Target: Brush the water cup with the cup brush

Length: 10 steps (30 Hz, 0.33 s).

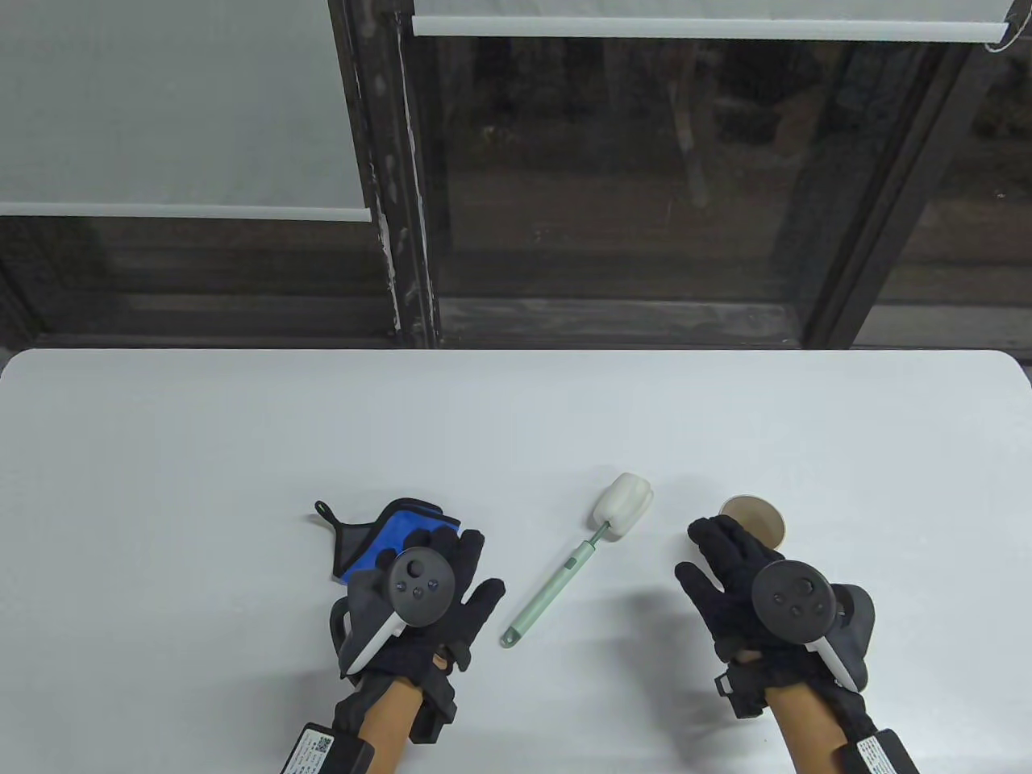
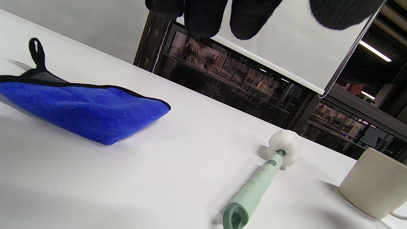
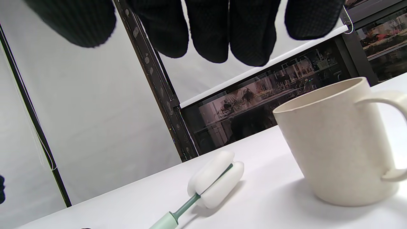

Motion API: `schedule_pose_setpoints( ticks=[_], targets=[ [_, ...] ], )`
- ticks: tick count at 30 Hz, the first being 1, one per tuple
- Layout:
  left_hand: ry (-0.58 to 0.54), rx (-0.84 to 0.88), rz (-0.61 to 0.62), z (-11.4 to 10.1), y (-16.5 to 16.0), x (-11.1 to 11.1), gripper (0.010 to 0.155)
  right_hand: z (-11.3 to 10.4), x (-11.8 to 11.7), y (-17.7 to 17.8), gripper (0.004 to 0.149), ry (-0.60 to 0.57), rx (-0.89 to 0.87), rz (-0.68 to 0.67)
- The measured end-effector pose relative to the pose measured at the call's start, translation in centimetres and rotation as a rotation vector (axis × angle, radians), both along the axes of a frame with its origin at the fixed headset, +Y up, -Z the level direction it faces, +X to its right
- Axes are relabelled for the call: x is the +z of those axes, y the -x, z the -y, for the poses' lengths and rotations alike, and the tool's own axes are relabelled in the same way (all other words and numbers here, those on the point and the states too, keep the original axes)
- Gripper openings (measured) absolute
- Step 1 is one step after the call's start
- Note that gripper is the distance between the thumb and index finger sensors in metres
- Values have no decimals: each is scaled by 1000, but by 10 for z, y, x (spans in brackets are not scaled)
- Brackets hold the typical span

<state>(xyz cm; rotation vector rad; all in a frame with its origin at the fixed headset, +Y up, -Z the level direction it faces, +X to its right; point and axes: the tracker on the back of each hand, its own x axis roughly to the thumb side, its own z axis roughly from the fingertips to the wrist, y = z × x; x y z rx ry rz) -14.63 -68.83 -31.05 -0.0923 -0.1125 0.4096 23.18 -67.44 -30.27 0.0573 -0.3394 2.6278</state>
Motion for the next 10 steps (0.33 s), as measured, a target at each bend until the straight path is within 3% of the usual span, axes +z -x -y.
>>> schedule_pose_setpoints(
  ticks=[10],
  targets=[
    [2,-12,22,2,-3,-1,74,2,-1,-1,62,28,-5,-10]
  ],
)
